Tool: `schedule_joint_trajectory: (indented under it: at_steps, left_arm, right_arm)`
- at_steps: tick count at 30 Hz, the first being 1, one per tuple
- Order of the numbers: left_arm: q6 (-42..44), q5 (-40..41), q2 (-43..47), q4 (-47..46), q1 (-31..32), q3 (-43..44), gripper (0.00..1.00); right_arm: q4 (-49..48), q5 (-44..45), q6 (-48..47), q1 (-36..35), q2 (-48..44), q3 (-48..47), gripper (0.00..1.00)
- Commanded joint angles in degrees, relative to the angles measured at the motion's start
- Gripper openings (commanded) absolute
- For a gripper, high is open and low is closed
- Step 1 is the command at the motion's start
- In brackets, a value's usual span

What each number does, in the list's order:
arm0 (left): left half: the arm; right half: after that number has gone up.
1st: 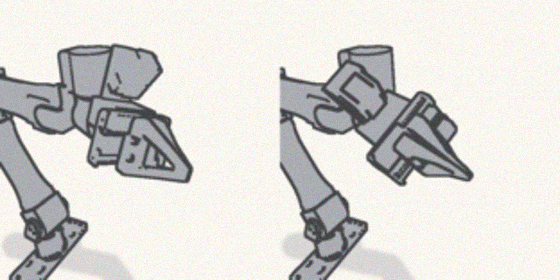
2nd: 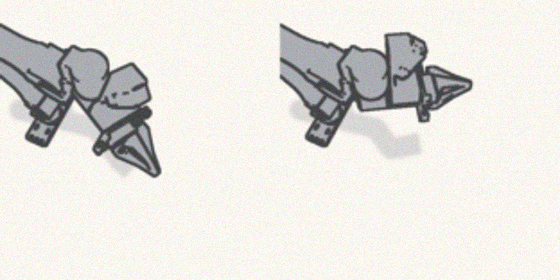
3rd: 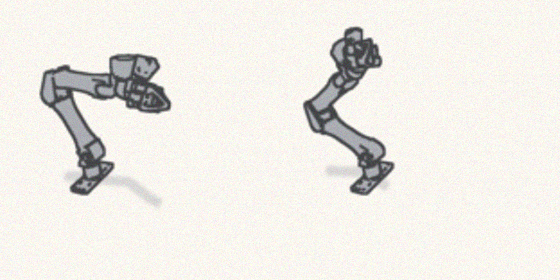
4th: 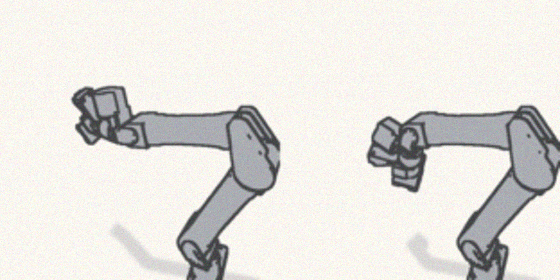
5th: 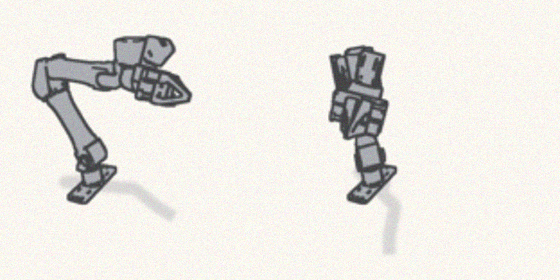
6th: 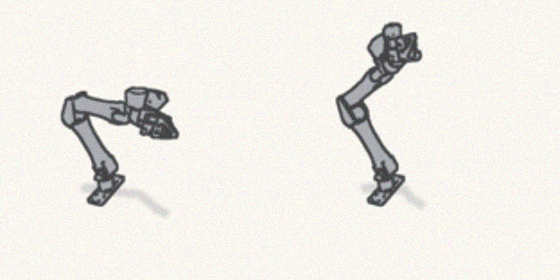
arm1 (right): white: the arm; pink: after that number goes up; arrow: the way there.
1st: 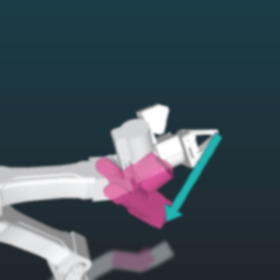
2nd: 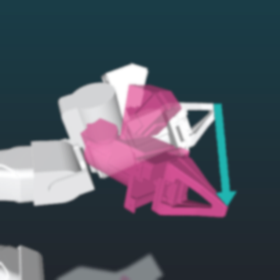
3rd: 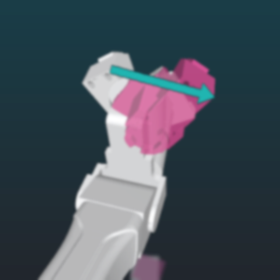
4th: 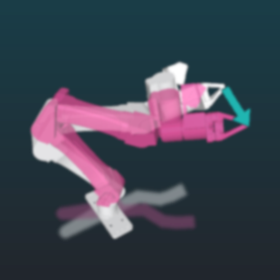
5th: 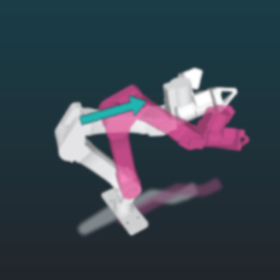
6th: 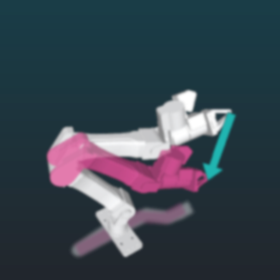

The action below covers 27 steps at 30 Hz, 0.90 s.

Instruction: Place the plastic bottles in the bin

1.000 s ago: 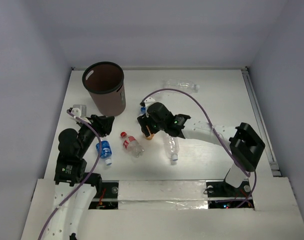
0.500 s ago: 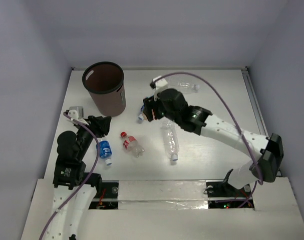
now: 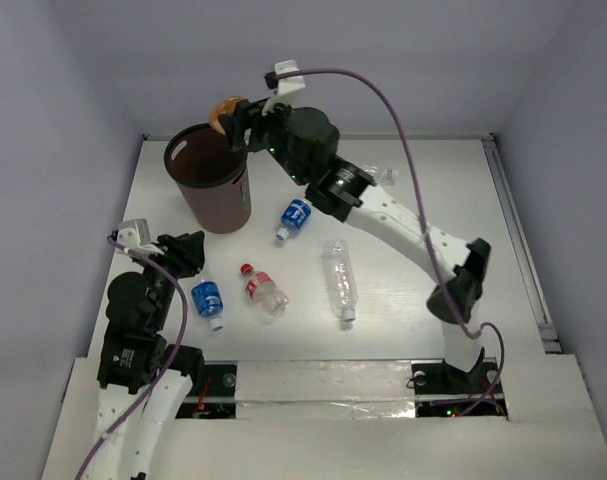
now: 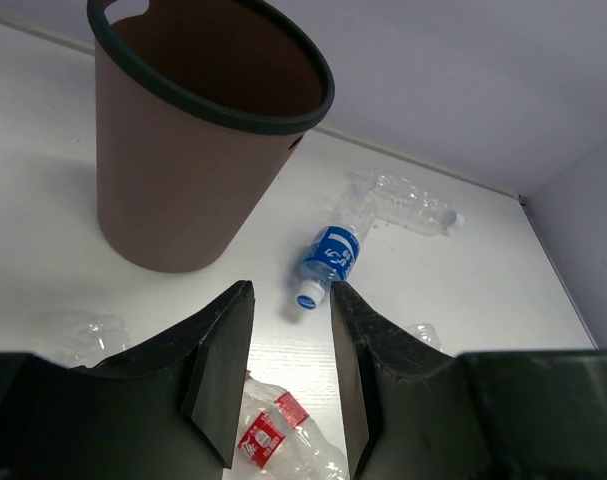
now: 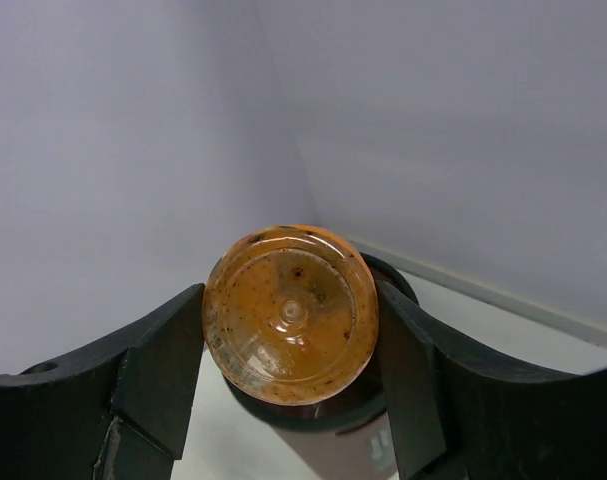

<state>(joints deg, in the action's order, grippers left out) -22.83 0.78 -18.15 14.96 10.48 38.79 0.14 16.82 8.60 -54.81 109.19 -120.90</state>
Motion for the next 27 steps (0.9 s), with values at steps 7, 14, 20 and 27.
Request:
schedule_joint_trajectory:
  at_steps: [7,14,20,27]
  left_arm:
    - [-0.4,1.4,1.0,-0.7,1.9,1.8,0.33]
    - [-0.5,1.6,1.2,-0.7,2.4,1.7,0.33]
    - [-0.6,2.0,1.4,-0.6,2.4,1.7,0.33]
    - [-1.0,3.7,2.2,-0.2,2.4,2.0,0.25]
  right_arm:
    - [0.8,-0.6,-1.0,0.1,15.3,-18.5,0.57]
    - [0.4,0.0,0.4,0.7,19.0,-20.3,0.88]
    - [0.4,-1.3,0.9,1.2,15.3,-18.0,0.93]
    - [-13.6,-7.0,6.0,1.2,-8.3,22.9,0.04]
